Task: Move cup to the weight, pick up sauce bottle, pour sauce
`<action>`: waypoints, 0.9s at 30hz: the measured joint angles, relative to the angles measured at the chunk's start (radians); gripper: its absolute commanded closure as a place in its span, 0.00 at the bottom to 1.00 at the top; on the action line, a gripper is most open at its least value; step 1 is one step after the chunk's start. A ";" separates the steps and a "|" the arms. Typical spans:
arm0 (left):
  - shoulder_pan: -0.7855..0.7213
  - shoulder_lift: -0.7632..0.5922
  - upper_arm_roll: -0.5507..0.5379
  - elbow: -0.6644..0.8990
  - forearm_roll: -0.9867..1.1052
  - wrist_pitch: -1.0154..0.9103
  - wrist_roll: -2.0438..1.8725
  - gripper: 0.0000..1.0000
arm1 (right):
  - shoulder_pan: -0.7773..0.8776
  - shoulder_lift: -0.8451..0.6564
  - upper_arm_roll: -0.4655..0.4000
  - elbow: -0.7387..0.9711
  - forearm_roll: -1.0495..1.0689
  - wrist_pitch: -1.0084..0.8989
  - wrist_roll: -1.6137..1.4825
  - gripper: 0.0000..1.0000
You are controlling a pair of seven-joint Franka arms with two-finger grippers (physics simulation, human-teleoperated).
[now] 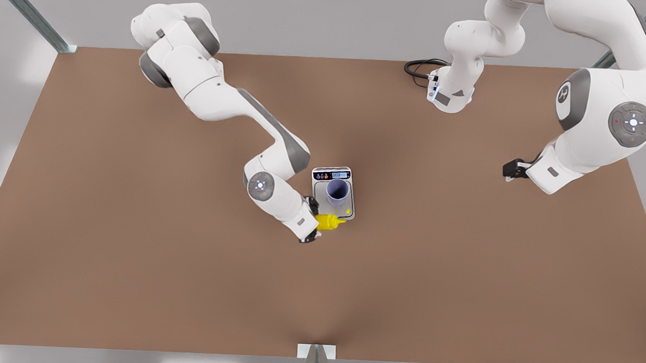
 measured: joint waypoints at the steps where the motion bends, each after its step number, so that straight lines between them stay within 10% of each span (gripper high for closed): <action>1: 0.001 0.001 0.000 0.000 0.000 0.000 0.000 0.00 | 0.003 0.002 0.000 0.000 -0.002 0.000 0.000 0.57; 15: -0.001 0.009 -0.001 0.000 -0.003 0.000 0.000 0.00 | -0.224 -0.315 0.219 -0.429 0.013 0.031 0.020 0.57; 27: -0.002 0.020 -0.002 0.000 -0.003 0.002 0.000 0.00 | -0.224 -0.359 0.237 -0.539 0.010 0.124 0.021 0.57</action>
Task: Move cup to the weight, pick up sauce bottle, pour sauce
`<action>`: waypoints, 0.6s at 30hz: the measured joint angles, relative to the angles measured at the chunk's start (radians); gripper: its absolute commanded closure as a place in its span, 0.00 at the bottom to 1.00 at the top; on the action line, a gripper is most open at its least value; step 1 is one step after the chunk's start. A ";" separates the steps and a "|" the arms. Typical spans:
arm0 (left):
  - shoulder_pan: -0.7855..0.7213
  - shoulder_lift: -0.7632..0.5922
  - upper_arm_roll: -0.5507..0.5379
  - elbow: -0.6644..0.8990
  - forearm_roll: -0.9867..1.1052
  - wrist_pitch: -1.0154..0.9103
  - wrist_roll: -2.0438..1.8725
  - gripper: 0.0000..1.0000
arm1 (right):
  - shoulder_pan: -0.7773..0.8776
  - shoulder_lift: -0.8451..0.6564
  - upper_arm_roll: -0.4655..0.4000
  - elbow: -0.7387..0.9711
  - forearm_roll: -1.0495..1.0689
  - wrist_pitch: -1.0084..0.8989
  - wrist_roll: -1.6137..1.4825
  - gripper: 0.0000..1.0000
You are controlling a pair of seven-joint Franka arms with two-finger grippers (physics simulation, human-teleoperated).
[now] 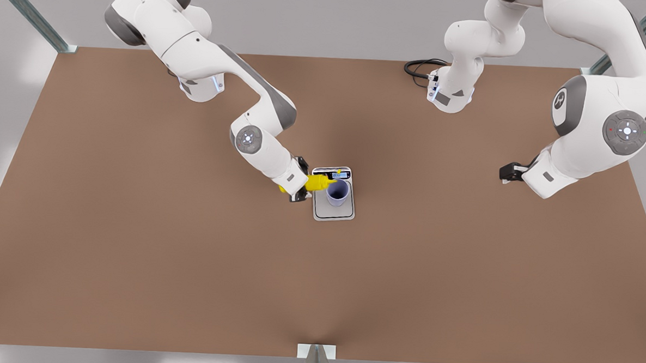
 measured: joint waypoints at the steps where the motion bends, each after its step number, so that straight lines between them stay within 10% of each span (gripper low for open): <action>1: 0.000 0.000 0.000 0.000 0.000 0.000 0.001 0.00 | 0.001 0.000 0.000 -0.001 -0.003 0.009 0.000 0.57; 4: -0.004 0.002 0.000 0.000 0.000 -0.002 0.000 0.00 | -0.068 -0.013 0.056 0.020 0.005 -0.071 0.003 0.56; 8: -0.004 0.002 0.000 0.000 0.000 -0.005 0.000 0.00 | -0.708 -0.004 0.581 0.167 0.039 -0.446 -0.041 0.56; 18: -0.005 0.003 0.000 0.000 0.000 -0.005 0.000 0.00 | -1.050 0.168 0.574 0.306 0.341 -0.793 -0.516 0.56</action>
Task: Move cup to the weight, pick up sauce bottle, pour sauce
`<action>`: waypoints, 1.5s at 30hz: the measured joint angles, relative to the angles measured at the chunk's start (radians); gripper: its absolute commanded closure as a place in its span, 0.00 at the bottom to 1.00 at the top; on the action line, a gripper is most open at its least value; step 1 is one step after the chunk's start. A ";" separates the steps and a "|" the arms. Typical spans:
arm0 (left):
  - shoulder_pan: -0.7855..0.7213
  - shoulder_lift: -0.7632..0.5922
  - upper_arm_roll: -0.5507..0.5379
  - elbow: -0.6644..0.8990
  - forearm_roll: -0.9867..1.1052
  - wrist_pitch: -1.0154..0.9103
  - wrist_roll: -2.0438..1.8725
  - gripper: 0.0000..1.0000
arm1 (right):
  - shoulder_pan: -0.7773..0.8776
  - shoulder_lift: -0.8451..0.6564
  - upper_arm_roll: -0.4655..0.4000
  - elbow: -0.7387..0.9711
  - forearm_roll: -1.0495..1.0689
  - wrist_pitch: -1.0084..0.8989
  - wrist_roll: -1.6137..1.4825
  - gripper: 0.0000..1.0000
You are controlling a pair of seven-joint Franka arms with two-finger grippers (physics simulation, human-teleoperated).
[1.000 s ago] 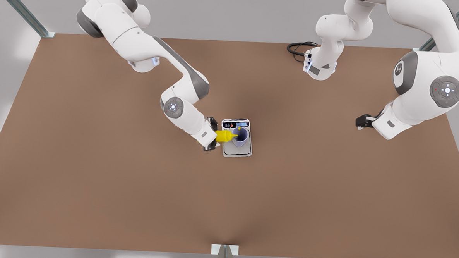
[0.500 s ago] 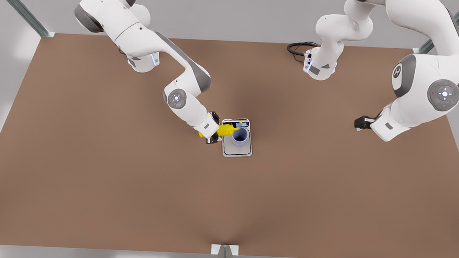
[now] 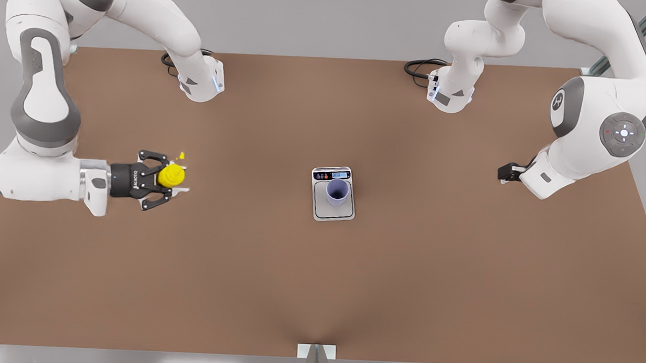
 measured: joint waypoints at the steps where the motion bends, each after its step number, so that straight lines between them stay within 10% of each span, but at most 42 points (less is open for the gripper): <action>1: 0.000 0.000 0.000 0.000 0.000 0.000 0.000 0.00 | -0.008 0.013 -0.027 -0.004 0.028 -0.010 -0.059 0.56; 23: -0.001 0.008 -0.002 0.000 0.001 -0.002 0.002 0.00 | 0.205 0.432 -0.492 -0.048 0.373 -0.009 -0.950 0.56; 45: -0.001 0.014 -0.004 0.000 0.001 -0.029 -0.002 0.00 | 0.257 0.459 -0.587 -0.043 0.411 0.001 -0.897 0.48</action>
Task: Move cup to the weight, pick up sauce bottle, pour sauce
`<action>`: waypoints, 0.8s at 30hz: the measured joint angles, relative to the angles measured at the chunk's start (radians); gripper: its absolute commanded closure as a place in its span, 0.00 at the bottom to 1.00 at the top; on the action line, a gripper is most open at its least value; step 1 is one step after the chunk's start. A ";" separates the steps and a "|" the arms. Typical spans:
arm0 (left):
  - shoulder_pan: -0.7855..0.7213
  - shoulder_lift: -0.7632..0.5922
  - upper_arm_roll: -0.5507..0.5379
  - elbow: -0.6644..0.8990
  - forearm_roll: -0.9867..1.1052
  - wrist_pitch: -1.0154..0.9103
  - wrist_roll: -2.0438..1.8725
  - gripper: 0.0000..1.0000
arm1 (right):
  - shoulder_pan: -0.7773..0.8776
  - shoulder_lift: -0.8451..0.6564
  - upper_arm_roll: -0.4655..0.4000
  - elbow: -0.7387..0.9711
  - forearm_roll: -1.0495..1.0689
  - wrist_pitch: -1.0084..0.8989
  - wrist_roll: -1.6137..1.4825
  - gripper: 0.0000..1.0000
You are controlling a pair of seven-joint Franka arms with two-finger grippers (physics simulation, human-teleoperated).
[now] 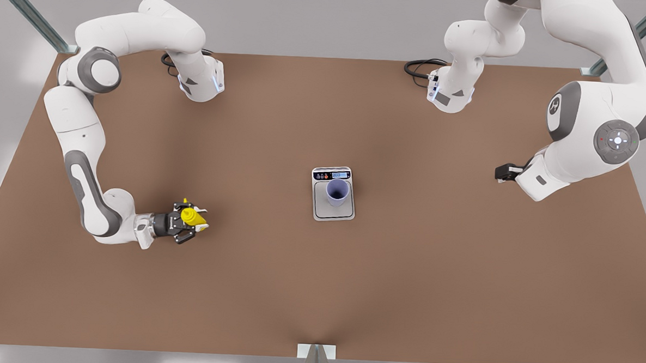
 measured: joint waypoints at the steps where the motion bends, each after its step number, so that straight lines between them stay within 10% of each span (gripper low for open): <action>1: -0.001 0.000 0.000 0.000 0.000 0.000 -0.004 0.00 | 0.000 0.001 -0.001 0.000 -0.001 -0.001 0.000 0.46; 3: -0.003 0.000 -0.002 0.000 0.000 -0.002 -0.005 0.00 | 0.012 0.002 -0.011 0.000 -0.004 -0.003 0.001 0.42; 6: -0.024 0.000 -0.002 0.000 0.000 -0.005 -0.008 0.00 | 0.012 0.002 -0.014 0.002 -0.010 -0.008 0.004 0.00; 18: -0.031 0.000 -0.002 0.000 0.000 -0.008 -0.017 0.00 | -0.002 0.002 -0.028 0.002 -0.022 -0.023 0.003 0.00; 24: -0.034 0.000 -0.002 0.000 0.000 -0.008 -0.017 0.00 | -0.366 -0.160 -0.017 0.163 -0.344 -0.324 0.365 0.00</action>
